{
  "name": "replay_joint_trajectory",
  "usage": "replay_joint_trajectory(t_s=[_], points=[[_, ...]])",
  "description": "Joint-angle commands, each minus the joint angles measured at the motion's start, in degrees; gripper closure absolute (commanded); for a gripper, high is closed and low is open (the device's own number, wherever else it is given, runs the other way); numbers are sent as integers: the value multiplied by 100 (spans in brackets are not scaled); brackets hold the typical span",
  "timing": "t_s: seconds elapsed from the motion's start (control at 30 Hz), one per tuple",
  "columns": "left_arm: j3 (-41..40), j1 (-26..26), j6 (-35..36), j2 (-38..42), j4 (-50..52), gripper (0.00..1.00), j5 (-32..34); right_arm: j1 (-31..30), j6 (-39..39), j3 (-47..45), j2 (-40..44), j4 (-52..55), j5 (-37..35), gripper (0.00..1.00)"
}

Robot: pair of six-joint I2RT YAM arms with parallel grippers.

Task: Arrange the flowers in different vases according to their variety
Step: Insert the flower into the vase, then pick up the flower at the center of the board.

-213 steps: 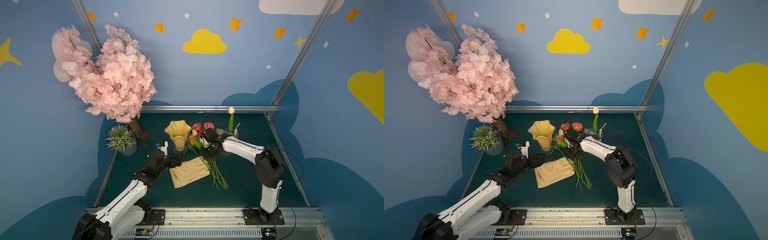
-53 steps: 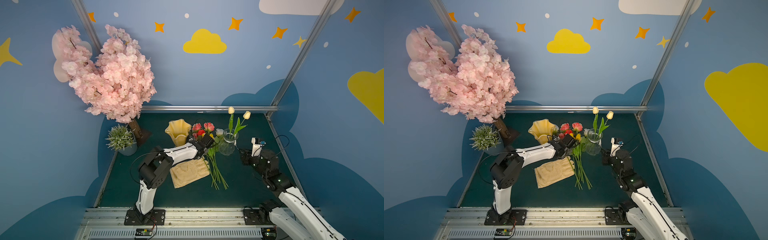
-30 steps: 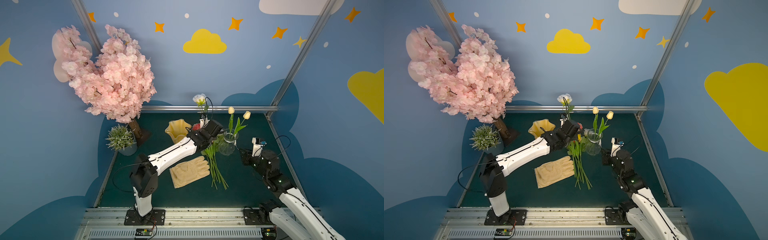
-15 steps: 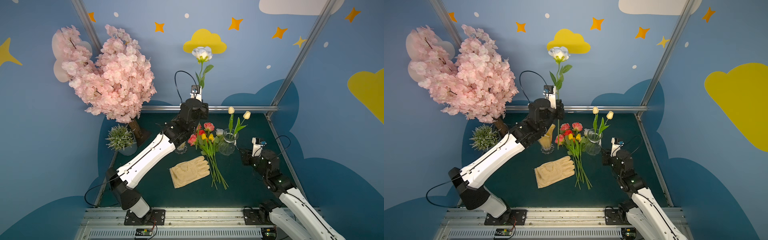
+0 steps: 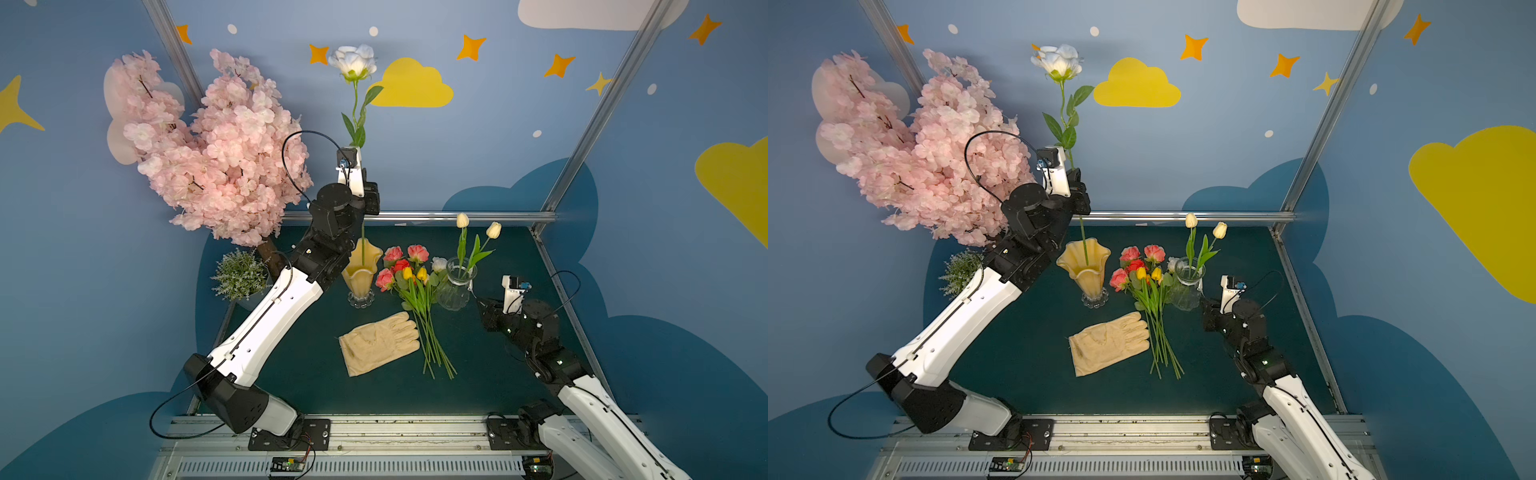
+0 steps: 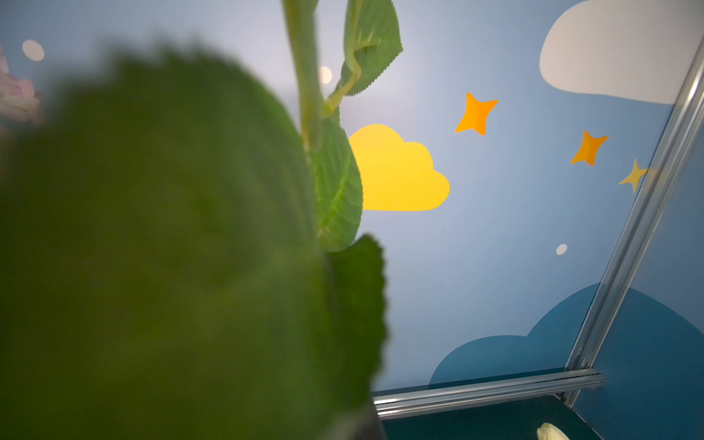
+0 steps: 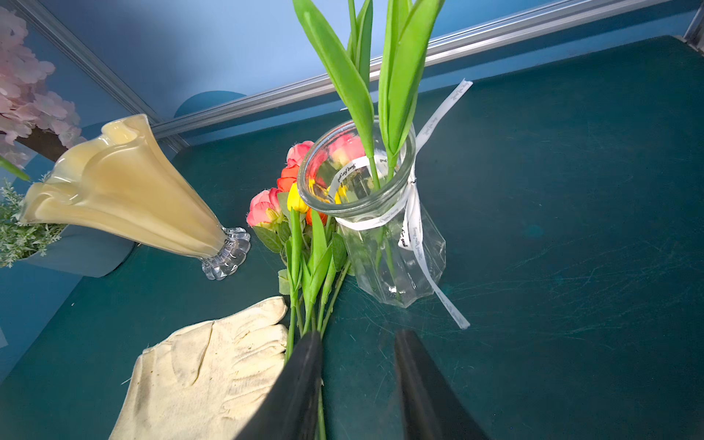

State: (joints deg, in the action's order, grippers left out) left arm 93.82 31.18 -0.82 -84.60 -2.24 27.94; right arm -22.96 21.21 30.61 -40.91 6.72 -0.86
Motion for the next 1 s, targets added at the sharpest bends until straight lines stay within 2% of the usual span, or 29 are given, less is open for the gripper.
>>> replay_joint_trajectory(t_s=[0.0, 0.17, 0.37, 0.4, 0.47, 0.63, 0.8, 0.97], points=[[-580, -129, 16, 182, -653, 98, 62, 28, -29, 41, 11, -162, 115, 63], [-1434, -365, -344, 321, -973, 98, 124, 29, -39, 45, -50, -193, 202, 63], [-2306, -393, -949, 617, -1025, 95, 25, 30, -82, 63, -119, -240, 401, 63], [-2438, -389, -1080, 677, -987, 92, 50, 31, -82, 65, -132, -244, 420, 63], [-2646, -393, -1381, 837, -835, 79, 121, 30, -81, 67, -150, -259, 451, 63], [-3127, -376, -1936, 1367, -367, 43, 27, 20, -73, 73, -224, -298, 614, 63], [-3211, -299, -2426, 1917, 520, 35, -223, 11, -74, 125, -389, -316, 848, 63], [-3379, -22, -2527, 2425, 1132, 24, -309, -56, -103, 208, -582, -310, 1048, 64]])
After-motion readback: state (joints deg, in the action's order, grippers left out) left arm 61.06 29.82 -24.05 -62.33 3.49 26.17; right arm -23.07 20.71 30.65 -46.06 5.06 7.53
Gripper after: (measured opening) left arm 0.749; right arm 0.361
